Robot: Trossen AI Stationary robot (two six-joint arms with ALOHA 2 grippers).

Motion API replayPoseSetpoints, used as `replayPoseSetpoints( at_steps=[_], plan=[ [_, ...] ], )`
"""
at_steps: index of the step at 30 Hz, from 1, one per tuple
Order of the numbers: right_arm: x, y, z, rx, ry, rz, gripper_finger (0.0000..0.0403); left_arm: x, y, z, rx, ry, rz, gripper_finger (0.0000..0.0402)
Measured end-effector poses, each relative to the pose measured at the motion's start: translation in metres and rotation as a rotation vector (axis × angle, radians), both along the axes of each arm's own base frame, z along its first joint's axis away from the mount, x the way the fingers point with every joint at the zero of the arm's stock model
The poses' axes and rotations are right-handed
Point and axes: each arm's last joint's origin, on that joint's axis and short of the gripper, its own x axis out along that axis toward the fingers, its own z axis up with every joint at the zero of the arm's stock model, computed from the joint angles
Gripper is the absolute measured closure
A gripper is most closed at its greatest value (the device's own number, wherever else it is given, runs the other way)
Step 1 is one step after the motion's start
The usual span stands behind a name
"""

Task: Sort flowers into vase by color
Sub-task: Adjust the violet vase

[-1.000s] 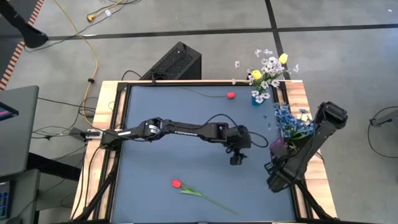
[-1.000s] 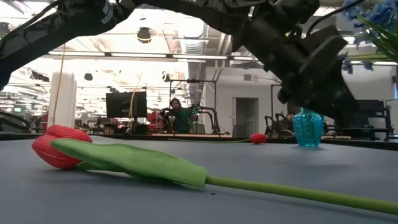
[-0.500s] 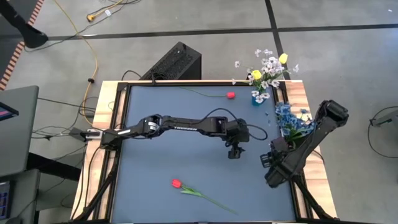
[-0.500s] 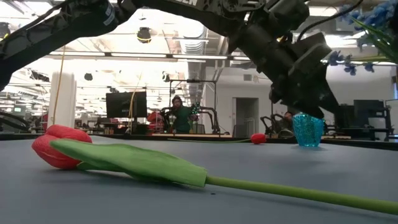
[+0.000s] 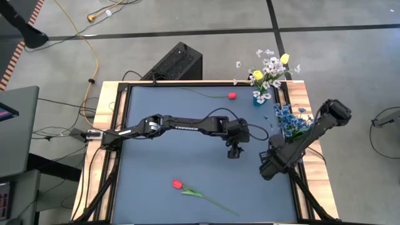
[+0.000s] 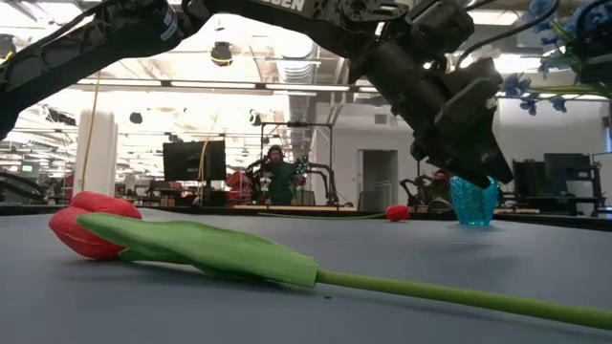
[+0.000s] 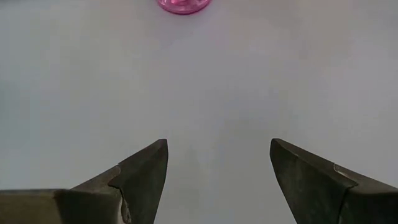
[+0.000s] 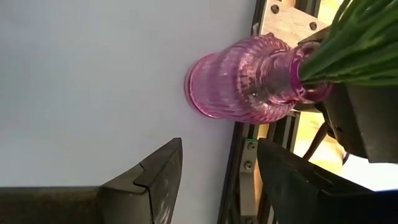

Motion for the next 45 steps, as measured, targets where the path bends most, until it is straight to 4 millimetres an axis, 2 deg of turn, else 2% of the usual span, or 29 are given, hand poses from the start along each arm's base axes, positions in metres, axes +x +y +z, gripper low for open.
replayPoseSetpoints(
  at_steps=[11,20,23,28,32,36,40,45],
  plan=[
    [-0.015,-0.015,0.023,0.057,-0.145,0.001,0.0182,0.0,0.001,0.0,-0.011,0.006,0.012,0.013],
    [-0.021,-0.026,0.016,0.049,-0.132,-0.014,0.0182,0.0,0.002,-0.001,-0.032,0.01,0.032,0.013],
    [-0.019,-0.023,0.019,0.139,-0.086,0.063,0.0182,0.001,0.002,0.0,-0.039,-0.013,0.035,0.013],
    [-0.022,-0.009,0.039,0.275,-0.064,0.247,0.0182,0.01,-0.002,0.01,-0.116,-0.138,-0.009,0.013],
    [-0.028,-0.001,0.052,0.303,-0.111,0.349,0.0182,0.019,-0.015,0.021,-0.123,-0.302,-0.039,0.013],
    [-0.034,-0.007,0.065,0.303,-0.2,0.361,0.0182,0.025,-0.03,0.035,-0.066,-0.469,-0.074,0.013],
    [-0.038,-0.016,0.076,0.325,-0.237,0.642,0.0182,0.026,-0.034,0.037,-0.008,-0.501,-0.034,0.013],
    [-0.026,-0.018,0.091,0.376,-0.351,1.003,0.0182,0.024,-0.029,0.03,-0.028,-0.422,0.011,0.013]
  ],
)
